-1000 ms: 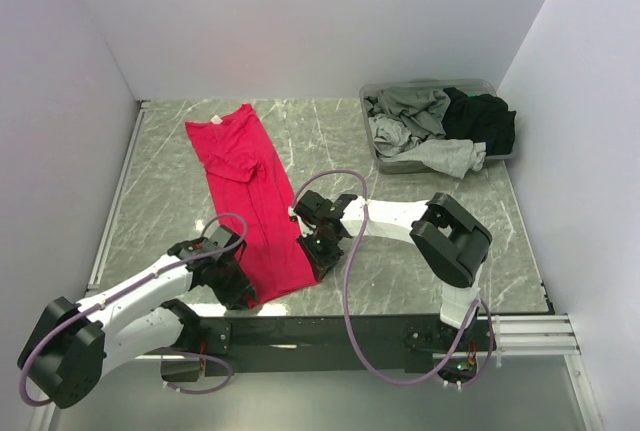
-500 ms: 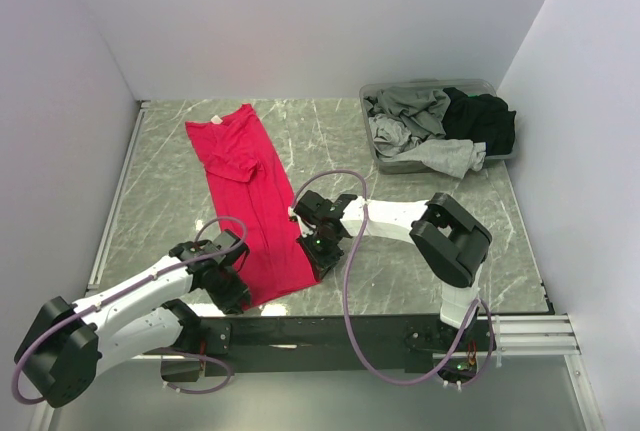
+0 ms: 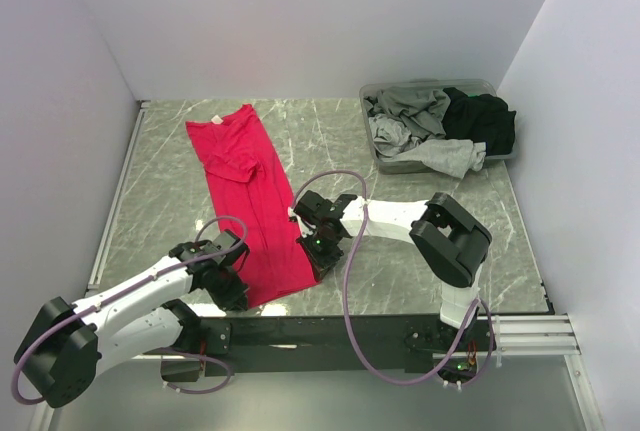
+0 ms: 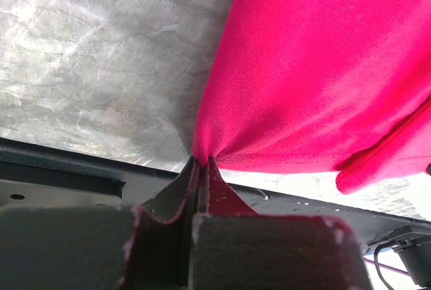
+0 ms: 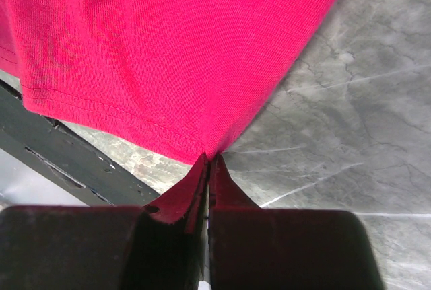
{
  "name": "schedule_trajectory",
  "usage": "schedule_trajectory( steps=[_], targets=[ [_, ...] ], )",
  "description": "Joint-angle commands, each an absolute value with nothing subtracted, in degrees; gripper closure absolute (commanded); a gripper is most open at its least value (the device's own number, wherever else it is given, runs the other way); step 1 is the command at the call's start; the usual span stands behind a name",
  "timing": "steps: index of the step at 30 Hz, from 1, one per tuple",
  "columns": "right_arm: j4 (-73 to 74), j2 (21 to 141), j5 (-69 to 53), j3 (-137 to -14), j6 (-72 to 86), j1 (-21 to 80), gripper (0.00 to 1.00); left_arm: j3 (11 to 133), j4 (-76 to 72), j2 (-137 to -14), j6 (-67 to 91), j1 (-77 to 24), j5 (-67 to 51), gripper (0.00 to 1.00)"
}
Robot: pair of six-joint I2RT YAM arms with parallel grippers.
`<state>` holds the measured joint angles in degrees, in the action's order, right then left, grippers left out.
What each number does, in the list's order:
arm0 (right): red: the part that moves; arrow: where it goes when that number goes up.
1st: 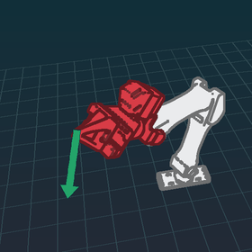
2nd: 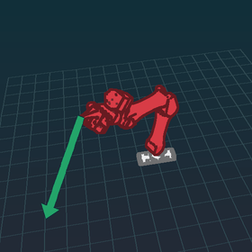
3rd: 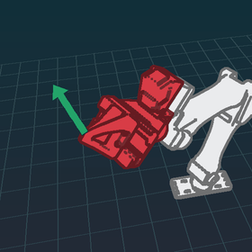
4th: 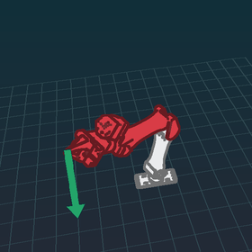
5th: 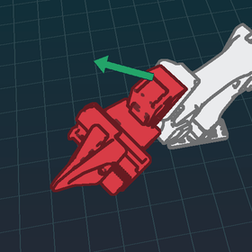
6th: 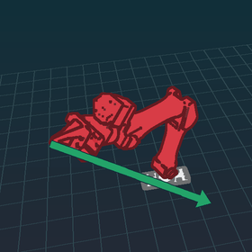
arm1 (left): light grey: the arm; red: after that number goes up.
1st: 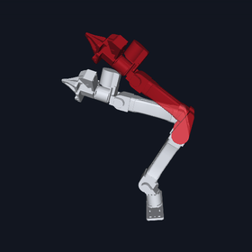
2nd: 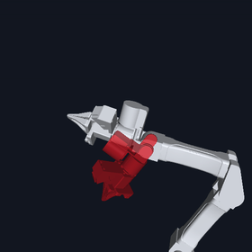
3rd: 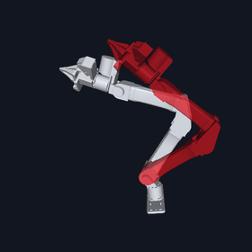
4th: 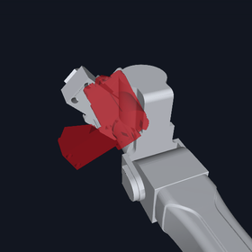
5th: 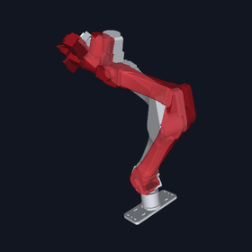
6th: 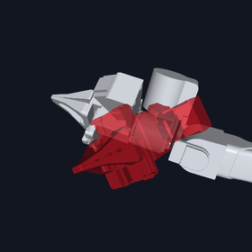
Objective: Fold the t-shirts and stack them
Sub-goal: Fold the tshirt
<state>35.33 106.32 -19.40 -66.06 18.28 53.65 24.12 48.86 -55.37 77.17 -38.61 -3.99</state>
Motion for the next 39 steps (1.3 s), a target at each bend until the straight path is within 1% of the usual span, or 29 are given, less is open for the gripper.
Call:
schedule_trajectory(
  steps=[1,11,12,18,23,27,34,37,39],
  targets=[
    [36.12,106.96,-18.9,-66.18,17.67,53.96,1.0,22.06,47.29,-56.16,76.82,-38.85,-0.79,1.0],
    [39.72,104.15,-17.84,-67.24,17.14,53.79,1.0,25.05,51.76,-50.28,79.28,-40.17,-0.17,1.0],
    [39.9,104.06,-17.84,-67.58,17.14,53.79,1.0,25.31,52.12,-50.01,79.28,-40.17,1.39,1.0],
    [42.18,103.71,-17.23,-69.51,16.44,53.61,1.0,27.86,53.7,-50.45,78.4,-40.25,2.55,1.0],
    [45.08,102.22,-16.17,-72.33,16.61,52.65,1.0,32.78,58.44,-49.4,79.36,-40.17,5.53,1.0],
    [47.72,102.57,-15.56,-77.41,16.44,51.51,1.0,35.33,58.45,-49.48,78.31,-40.17,6.59,1.0],
    [52.11,106.08,-13.36,-87.35,16.44,50.01,1.0,42.88,59.94,-54.05,73.49,-38.85,10.28,1.0],
    [53.26,108.36,-12.92,-92.01,16.52,49.31,1.0,44.38,57.58,-55.28,69.02,-34.47,10.2,1.0],
    [53.96,109.59,-12.31,-95.6,16.44,48.96,1.0,44.82,54.6,-55.98,64.8,-29.63,9.15,1.0]
  ],
)
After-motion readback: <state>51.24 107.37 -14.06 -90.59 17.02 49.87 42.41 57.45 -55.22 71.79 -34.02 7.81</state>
